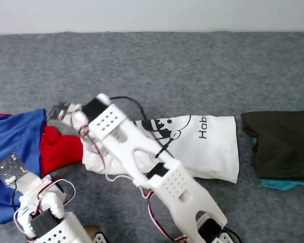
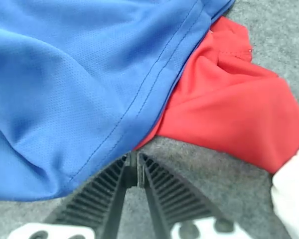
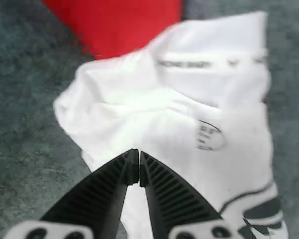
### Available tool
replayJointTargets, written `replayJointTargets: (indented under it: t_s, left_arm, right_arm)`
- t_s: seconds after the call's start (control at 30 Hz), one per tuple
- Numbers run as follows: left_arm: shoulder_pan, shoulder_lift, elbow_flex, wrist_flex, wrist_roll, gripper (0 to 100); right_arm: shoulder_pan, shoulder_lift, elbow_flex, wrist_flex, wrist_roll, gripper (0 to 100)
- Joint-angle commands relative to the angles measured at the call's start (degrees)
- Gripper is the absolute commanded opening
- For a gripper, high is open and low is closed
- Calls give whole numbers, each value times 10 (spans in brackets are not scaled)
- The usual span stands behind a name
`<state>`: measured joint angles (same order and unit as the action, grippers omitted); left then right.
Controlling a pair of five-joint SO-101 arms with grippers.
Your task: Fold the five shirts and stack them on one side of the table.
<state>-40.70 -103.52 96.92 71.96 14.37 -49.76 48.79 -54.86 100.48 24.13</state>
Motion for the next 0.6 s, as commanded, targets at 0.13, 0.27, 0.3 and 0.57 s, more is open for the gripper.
replayJointTargets:
  t_s: [0.13,0.27,0.3,0.57]
  left_arm:
    - [-2,-7,-5,2,4,21]
    - [-2,-7,-5,2,4,21]
    - [-2,-7,-5,2,4,21]
    - [-2,-7,-5,2,4,21]
  right_arm:
    - [80,-143,193,24,-8,11]
    - [125,-168,302,15,-7,11]
    - [135,-165,324,7,-8,11]
    - [143,-145,403,-57,-10,11]
